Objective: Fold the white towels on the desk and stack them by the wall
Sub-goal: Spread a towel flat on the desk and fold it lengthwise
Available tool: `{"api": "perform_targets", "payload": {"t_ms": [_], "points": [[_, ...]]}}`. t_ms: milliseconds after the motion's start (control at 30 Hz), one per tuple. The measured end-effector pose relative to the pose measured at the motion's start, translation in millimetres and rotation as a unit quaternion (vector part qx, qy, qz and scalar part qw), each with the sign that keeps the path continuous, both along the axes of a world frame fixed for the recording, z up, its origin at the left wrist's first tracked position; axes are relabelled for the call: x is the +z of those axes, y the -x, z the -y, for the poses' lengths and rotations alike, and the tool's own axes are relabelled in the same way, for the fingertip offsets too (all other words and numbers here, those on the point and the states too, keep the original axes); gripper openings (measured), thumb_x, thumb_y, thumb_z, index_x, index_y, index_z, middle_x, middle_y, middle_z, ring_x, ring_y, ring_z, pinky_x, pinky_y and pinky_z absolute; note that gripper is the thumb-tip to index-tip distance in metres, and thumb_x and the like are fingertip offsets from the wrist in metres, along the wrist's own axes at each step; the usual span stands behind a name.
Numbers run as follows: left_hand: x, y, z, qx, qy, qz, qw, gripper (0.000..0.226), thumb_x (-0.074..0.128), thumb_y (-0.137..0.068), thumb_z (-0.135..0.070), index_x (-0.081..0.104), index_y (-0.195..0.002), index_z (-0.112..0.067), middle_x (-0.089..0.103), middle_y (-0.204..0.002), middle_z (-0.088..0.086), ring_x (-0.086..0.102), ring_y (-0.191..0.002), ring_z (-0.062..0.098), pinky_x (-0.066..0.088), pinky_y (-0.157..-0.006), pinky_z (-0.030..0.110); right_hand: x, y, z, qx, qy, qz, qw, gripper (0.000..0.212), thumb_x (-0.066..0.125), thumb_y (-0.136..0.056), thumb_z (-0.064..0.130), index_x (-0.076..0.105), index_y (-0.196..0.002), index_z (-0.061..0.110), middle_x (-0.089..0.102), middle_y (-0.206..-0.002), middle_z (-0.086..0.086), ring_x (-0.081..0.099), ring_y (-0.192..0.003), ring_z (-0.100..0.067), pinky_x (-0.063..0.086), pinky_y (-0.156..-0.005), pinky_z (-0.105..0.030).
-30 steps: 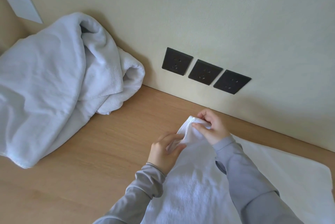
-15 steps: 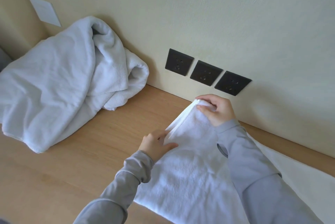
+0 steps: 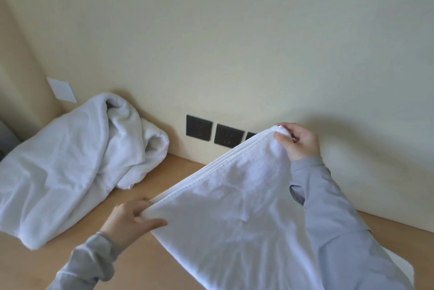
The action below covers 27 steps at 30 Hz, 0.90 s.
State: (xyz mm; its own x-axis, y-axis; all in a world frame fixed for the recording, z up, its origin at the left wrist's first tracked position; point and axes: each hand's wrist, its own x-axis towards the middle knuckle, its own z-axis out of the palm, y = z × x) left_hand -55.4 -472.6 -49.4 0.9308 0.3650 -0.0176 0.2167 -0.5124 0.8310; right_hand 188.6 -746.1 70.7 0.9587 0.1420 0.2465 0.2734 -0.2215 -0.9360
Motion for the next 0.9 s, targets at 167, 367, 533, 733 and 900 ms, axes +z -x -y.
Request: {"api": "perform_targets", "payload": {"t_ms": [167, 367, 533, 733, 900], "points": [[111, -44, -7, -0.072, -0.189, 0.089, 0.975, 0.033, 0.078, -0.070, -0.039, 0.067, -0.062, -0.009, 0.060, -0.071, -0.004, 0.057, -0.067, 0.012, 0.044, -0.068, 0.021, 57, -12, 56, -0.012, -0.053, -0.010, 0.998, 0.024, 0.067, -0.078, -0.001, 0.069, -0.098, 0.013, 0.064, -0.079, 0.002, 0.056, -0.063, 0.002, 0.046, -0.066, -0.008], [297, -77, 25, -0.175, -0.294, 0.267, 0.901, 0.043, 0.052, -0.075, -0.065, 0.066, -0.068, -0.024, 0.063, -0.083, -0.010, 0.060, -0.071, 0.002, 0.043, -0.067, 0.008, 172, -7, 142, -0.007, -0.171, 0.007, 0.985, 0.024, 0.063, -0.077, -0.009, 0.066, -0.100, -0.002, 0.065, -0.086, -0.008, 0.058, -0.089, -0.023, 0.041, -0.095, -0.035], [452, -71, 74, -0.255, -0.261, 0.423, 0.829, 0.034, 0.058, -0.081, -0.058, 0.060, -0.064, -0.028, 0.064, -0.076, -0.014, 0.059, -0.062, 0.002, 0.045, -0.052, 0.016, 280, 32, 205, -0.091, -0.327, 0.183, 0.923, 0.019, 0.065, -0.080, -0.001, 0.073, -0.076, 0.016, 0.071, -0.071, 0.008, 0.062, -0.076, -0.014, 0.049, -0.082, -0.032], [510, -87, 106, -0.163, -0.264, 0.450, 0.837, 0.012, 0.076, -0.066, -0.021, 0.066, -0.063, -0.014, 0.067, -0.067, 0.004, 0.056, -0.060, 0.007, 0.043, -0.053, 0.016, 322, 66, 213, -0.082, -0.321, 0.234, 0.914, 0.018, 0.059, -0.082, -0.009, 0.064, -0.087, 0.007, 0.063, -0.072, -0.002, 0.054, -0.084, -0.021, 0.041, -0.082, -0.033], [528, -72, 77, -0.112, -0.263, 0.483, 0.828, 0.012, 0.076, -0.073, -0.026, 0.068, -0.082, -0.024, 0.069, -0.080, -0.016, 0.059, -0.068, -0.010, 0.044, -0.060, 0.001, 333, 79, 238, -0.053, -0.298, 0.342, 0.890, 0.011, 0.069, -0.078, 0.009, 0.069, -0.083, 0.018, 0.067, -0.078, 0.000, 0.057, -0.075, -0.014, 0.047, -0.069, -0.027]]}}
